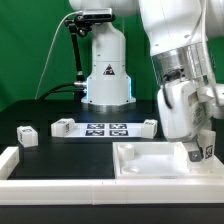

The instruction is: Assemble one leg

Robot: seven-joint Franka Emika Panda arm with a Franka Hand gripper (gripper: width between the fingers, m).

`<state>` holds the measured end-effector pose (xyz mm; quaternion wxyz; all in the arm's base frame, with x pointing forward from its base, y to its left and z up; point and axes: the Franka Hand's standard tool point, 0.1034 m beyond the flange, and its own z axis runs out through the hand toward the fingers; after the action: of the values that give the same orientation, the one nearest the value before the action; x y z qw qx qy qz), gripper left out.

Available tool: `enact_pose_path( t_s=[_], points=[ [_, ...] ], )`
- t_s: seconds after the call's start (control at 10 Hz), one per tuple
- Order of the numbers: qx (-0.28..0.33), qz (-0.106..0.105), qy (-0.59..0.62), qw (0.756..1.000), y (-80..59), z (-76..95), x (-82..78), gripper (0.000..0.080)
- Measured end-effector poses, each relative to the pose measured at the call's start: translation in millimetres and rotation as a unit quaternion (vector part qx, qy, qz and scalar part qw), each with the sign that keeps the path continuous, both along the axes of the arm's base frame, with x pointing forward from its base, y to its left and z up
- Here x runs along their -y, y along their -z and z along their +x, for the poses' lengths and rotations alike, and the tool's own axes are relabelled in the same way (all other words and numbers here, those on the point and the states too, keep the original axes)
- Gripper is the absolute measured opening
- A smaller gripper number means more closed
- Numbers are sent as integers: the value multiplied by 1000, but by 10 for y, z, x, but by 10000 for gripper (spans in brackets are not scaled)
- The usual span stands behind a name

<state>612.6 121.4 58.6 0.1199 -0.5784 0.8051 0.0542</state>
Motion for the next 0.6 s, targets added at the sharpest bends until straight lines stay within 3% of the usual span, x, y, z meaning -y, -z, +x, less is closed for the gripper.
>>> enact_pose_path(
  t_s=[0.2,0.6],
  points=[
    [20,-32,-161,986,-23,15,-26,649],
    [53,-68,-381,920,-25,20,-29,648]
  ],
)
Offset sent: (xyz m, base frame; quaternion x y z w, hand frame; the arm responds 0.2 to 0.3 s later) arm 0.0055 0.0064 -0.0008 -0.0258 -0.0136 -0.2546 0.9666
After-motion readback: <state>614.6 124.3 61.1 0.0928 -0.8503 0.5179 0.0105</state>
